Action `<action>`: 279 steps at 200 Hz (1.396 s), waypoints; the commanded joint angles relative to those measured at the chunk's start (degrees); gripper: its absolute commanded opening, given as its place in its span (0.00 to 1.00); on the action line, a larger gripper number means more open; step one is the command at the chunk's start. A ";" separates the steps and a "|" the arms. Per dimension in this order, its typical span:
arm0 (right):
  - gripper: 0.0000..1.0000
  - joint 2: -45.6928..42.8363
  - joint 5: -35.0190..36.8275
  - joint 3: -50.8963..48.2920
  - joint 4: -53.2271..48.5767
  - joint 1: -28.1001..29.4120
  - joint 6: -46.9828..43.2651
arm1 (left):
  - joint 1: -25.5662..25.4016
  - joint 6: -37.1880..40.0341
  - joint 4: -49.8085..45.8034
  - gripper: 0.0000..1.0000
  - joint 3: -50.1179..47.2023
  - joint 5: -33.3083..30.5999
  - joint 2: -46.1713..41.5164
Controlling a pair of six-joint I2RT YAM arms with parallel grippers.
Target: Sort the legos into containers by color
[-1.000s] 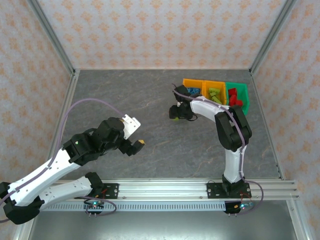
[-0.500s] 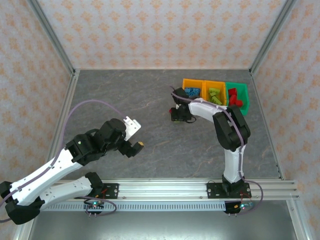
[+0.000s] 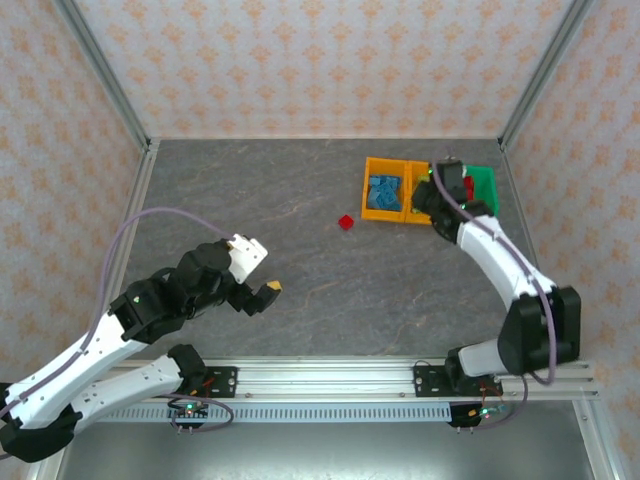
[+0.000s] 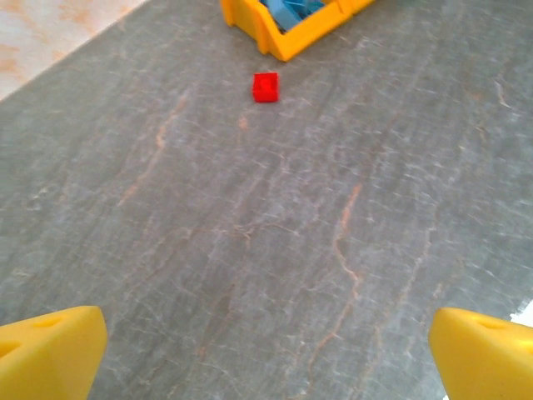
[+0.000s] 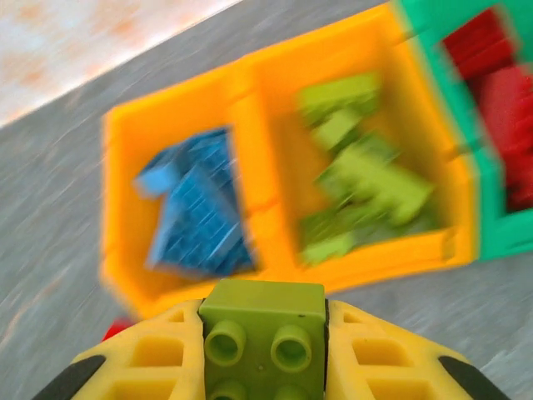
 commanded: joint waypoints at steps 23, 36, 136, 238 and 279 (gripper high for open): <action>0.38 20.10 -0.30 19.54 -8.37 -5.23 -3.13 | 1.67 -1.99 4.54 1.00 -1.88 -8.45 -3.37; 0.56 22.83 -1.20 24.72 -11.62 -5.17 -2.89 | 2.16 -1.98 4.50 1.00 -2.25 -8.63 -4.00; 0.70 12.73 -1.25 15.70 -10.35 21.80 -10.94 | 5.45 -2.50 3.99 1.00 -1.57 -5.09 -1.14; 0.73 41.63 6.88 36.37 -20.87 26.70 -19.35 | 5.72 -2.59 4.06 1.00 -1.97 -5.67 -1.40; 0.79 43.89 5.17 36.81 -20.93 25.25 -18.72 | 5.77 -2.71 3.59 1.00 -1.68 -5.90 -0.74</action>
